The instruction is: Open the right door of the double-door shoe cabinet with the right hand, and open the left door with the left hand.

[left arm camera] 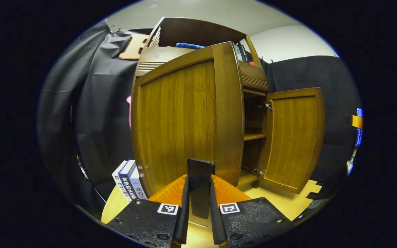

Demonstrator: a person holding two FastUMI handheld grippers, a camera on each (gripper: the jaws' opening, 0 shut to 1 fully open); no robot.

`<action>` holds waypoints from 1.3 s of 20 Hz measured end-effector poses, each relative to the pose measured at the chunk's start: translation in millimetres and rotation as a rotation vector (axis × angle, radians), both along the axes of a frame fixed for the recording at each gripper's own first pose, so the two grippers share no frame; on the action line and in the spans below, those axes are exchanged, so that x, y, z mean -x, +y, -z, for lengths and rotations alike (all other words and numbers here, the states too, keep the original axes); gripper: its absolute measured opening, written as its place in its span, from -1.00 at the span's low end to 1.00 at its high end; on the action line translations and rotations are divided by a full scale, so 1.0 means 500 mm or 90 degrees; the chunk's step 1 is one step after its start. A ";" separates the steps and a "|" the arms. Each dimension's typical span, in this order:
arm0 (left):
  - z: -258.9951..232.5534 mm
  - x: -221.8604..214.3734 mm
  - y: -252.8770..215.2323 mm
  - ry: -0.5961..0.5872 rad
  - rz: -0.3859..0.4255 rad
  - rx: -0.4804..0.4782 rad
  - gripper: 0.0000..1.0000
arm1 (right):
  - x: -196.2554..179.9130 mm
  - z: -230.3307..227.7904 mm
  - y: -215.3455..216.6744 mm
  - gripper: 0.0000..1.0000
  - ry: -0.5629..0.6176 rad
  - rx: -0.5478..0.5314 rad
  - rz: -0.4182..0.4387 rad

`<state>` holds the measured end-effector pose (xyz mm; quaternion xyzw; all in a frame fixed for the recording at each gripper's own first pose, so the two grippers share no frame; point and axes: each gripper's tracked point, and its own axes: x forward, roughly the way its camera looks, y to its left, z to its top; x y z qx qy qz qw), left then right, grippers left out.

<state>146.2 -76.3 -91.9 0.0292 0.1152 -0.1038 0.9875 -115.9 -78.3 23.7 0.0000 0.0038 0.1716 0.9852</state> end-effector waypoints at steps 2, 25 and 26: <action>-0.004 0.011 0.018 -0.004 -0.007 0.003 -0.41 | -0.005 -0.001 0.015 0.93 0.000 0.003 -0.005; -0.019 0.062 0.318 -0.014 -0.084 -0.003 -0.96 | -0.038 0.045 0.115 1.00 0.021 0.012 -0.041; -0.018 0.059 0.322 -0.014 -0.071 0.000 -0.96 | -0.047 0.049 0.116 0.99 0.020 0.012 -0.042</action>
